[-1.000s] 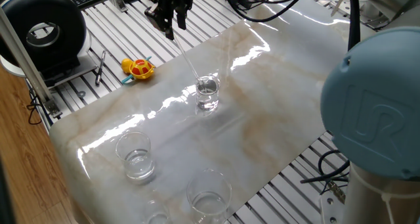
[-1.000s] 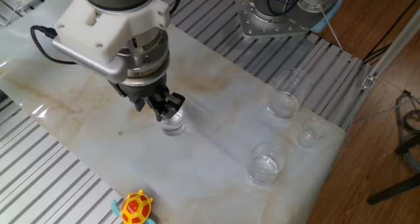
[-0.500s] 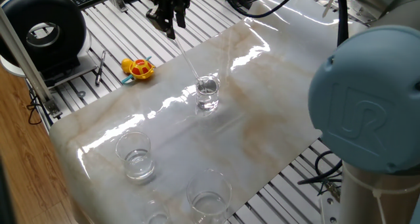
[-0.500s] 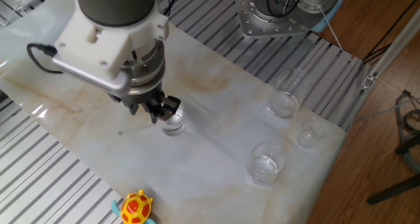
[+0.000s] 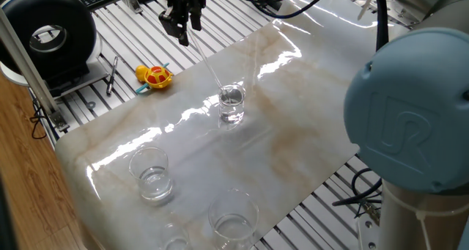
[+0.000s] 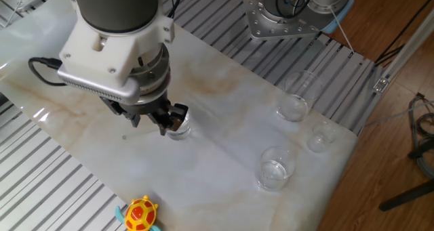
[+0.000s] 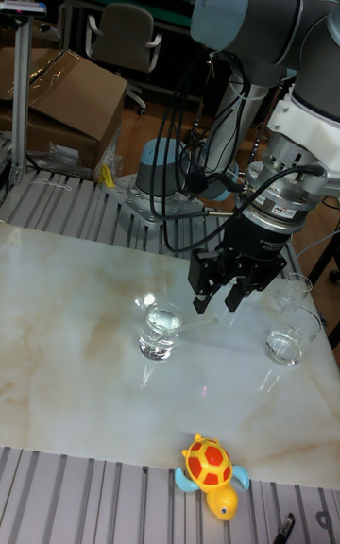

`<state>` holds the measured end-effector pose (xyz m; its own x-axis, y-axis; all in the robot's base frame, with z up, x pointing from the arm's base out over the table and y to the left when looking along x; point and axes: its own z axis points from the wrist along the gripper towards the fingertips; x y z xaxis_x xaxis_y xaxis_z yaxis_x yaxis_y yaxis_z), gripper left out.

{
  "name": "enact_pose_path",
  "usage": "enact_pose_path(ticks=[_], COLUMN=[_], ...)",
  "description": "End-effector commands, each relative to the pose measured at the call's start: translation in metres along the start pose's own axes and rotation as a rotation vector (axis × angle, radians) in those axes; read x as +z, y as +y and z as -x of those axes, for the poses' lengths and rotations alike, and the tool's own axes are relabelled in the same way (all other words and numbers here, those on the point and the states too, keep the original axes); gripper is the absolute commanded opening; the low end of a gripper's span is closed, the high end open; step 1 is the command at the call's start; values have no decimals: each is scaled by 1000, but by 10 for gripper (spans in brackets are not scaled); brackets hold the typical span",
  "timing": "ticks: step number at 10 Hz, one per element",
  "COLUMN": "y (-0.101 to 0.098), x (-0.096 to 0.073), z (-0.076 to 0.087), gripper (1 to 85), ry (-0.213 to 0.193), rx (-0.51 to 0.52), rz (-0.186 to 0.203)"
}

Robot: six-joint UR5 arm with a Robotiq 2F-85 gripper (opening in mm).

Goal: Stir the beaker with a glass rod

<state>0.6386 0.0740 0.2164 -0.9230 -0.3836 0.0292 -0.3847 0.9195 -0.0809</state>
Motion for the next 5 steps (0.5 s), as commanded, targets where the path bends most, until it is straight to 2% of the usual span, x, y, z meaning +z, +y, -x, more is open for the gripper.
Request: enact_pose_path(ticks=[1, 2, 3, 5], y=[2, 8, 9, 3], x=[-1, -1, -1, -1], z=[1, 3, 5, -2], gripper=[507, 513, 513, 517], ry=[-3, -13, -18, 10], rx=[-35, -22, -21, -32], rz=[11, 35, 36, 13])
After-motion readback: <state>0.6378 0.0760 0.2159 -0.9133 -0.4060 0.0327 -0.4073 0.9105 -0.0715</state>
